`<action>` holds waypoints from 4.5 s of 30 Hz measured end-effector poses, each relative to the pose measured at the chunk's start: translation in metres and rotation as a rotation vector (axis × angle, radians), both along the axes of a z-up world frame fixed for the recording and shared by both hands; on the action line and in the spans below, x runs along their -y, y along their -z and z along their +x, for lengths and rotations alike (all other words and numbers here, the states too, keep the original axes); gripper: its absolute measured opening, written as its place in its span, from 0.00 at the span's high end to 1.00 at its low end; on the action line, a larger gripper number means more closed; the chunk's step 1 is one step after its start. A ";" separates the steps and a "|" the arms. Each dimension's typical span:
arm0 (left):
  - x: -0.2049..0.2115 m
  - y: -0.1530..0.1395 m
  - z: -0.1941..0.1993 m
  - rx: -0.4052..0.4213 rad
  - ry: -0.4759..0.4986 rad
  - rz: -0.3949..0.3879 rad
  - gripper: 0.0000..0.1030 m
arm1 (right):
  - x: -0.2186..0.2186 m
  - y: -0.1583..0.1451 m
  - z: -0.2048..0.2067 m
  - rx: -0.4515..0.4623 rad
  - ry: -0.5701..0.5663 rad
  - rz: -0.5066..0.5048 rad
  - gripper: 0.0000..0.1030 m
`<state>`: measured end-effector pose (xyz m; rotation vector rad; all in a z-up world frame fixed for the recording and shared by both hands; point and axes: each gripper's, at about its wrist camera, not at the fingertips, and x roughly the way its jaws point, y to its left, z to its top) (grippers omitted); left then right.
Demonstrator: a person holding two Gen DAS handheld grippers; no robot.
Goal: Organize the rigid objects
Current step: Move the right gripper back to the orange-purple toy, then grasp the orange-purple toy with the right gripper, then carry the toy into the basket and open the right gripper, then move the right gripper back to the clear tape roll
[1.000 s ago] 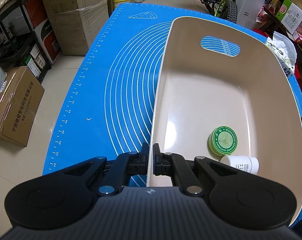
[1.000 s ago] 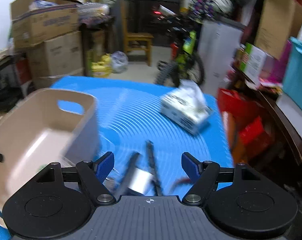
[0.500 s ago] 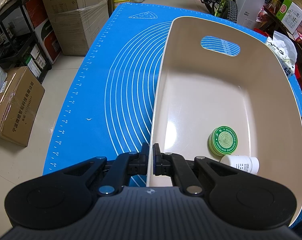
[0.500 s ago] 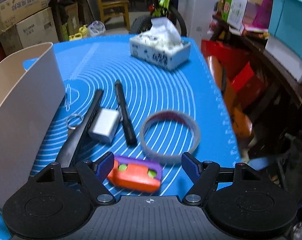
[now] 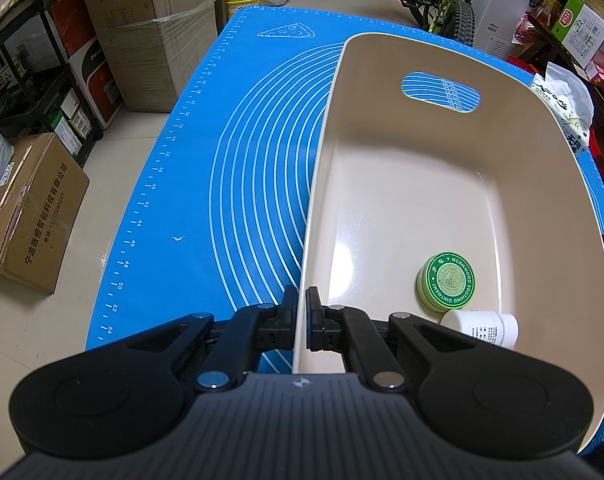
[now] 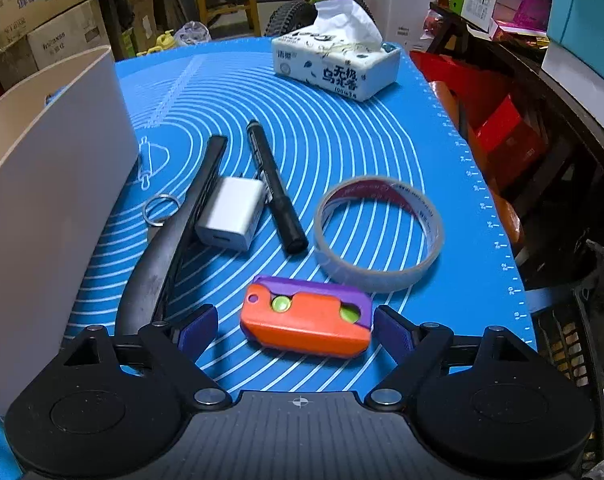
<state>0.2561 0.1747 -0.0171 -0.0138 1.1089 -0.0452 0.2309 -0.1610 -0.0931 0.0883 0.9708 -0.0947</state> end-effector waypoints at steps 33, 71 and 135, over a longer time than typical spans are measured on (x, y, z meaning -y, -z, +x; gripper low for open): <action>0.000 0.000 0.000 0.000 0.000 -0.001 0.95 | 0.000 -0.034 -0.014 0.145 0.060 -0.034 0.30; -0.001 0.000 0.000 0.000 0.000 0.000 0.95 | -0.186 -0.092 0.052 0.218 -0.456 -0.107 0.30; -0.001 0.000 0.000 0.001 0.002 0.000 0.95 | 0.028 -0.023 0.034 -0.010 -0.171 -0.136 0.33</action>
